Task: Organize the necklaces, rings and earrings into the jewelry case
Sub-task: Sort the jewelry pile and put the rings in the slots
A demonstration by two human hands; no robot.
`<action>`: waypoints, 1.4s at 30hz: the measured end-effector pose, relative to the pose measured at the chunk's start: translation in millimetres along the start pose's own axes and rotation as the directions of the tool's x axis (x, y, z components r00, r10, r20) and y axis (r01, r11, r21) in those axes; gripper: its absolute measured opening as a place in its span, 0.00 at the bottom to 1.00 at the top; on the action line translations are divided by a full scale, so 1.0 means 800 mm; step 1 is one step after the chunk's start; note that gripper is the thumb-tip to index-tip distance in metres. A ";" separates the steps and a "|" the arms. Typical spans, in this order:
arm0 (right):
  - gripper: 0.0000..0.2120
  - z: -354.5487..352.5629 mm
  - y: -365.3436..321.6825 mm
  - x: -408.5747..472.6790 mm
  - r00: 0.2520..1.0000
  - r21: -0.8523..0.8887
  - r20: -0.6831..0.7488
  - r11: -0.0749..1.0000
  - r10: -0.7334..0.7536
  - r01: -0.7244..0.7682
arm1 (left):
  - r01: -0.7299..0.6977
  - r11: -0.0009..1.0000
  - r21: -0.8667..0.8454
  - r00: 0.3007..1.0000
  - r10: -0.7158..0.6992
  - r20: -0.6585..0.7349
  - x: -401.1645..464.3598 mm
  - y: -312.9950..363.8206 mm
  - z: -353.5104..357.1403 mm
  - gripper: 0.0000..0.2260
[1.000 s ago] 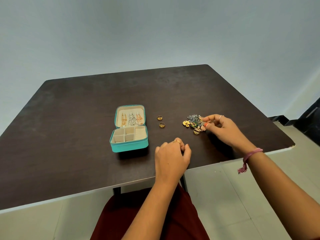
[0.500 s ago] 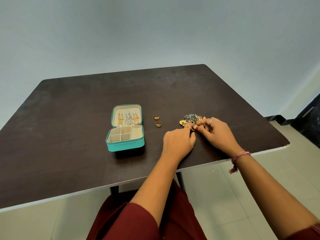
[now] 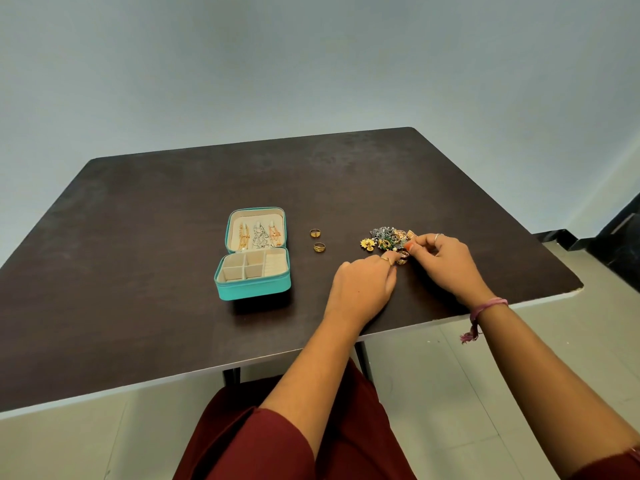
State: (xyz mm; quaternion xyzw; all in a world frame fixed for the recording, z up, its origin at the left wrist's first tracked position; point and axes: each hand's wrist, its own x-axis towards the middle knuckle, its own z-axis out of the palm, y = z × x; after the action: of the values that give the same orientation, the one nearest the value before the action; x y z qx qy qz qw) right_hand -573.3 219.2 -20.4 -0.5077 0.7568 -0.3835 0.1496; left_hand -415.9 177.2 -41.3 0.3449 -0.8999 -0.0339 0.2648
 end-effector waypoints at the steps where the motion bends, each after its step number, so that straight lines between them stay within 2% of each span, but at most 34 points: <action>1: 0.08 -0.003 0.001 0.000 1.000 0.023 0.025 1.000 0.013 -0.014 | -0.033 0.999 -0.016 0.999 0.033 0.009 0.000 0.001 -0.001 0.15; 4: 0.07 -0.013 0.005 0.001 0.994 0.103 0.098 0.993 0.039 -0.049 | -0.082 0.996 -0.017 0.996 0.083 0.030 0.000 -0.001 0.001 0.15; 9: 0.07 -0.015 0.003 0.001 0.979 0.118 0.192 0.989 0.064 -0.088 | -0.088 0.995 0.040 0.996 0.087 0.036 0.001 -0.003 0.003 0.18; 12: 0.04 -0.014 0.002 0.002 0.983 0.092 0.176 0.993 0.057 -0.074 | -0.074 0.997 0.030 0.997 0.073 0.029 -0.002 -0.001 0.000 0.14; 14: 0.01 -0.013 0.001 0.001 0.987 0.062 0.149 0.996 0.057 -0.066 | -0.022 1.000 -0.013 0.998 0.022 0.053 0.000 0.000 0.000 0.16; 17: 0.05 -0.010 0.003 0.000 0.992 0.086 0.107 0.993 0.071 -0.080 | 0.031 1.000 -0.001 0.996 -0.031 0.081 0.002 0.003 -0.002 0.18; 20: 0.06 -0.009 0.006 0.000 0.992 0.161 0.083 0.981 0.097 -0.109 | 0.012 1.000 -0.019 0.996 -0.011 0.093 0.002 0.004 -0.004 0.20; 24: 0.06 -0.004 0.007 0.001 0.996 0.130 0.005 0.988 0.087 -0.087 | 0.007 1.000 -0.021 0.996 -0.005 0.085 0.002 0.003 -0.001 0.16; 28: 0.05 -0.003 0.005 0.001 0.998 0.095 0.001 0.993 0.068 -0.068 | 0.024 1.000 -0.018 0.996 -0.023 0.081 0.000 0.003 -0.002 0.12; 34: 0.05 -0.008 0.002 0.002 0.999 0.235 -0.007 0.971 0.051 -0.048 | 0.081 0.988 -0.128 0.996 -0.074 0.055 -0.006 0.005 -0.009 0.10; 38: 0.05 -0.011 -0.005 0.004 1.000 0.183 -0.001 0.983 -0.013 0.012 | 0.134 0.973 -0.187 0.991 -0.131 0.031 -0.008 0.006 -0.013 0.08; 42: 0.06 -0.012 -0.021 0.001 0.981 0.059 0.070 0.983 -0.180 0.176 | 0.208 0.947 -0.244 0.978 -0.203 0.047 -0.011 0.003 -0.015 0.09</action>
State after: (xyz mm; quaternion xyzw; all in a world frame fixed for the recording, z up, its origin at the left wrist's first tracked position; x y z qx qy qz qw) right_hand -568.6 219.7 -1.4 -0.5835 0.6917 -0.3959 0.1564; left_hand -405.9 185.7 -34.5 0.4006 -0.8505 -0.1769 0.2913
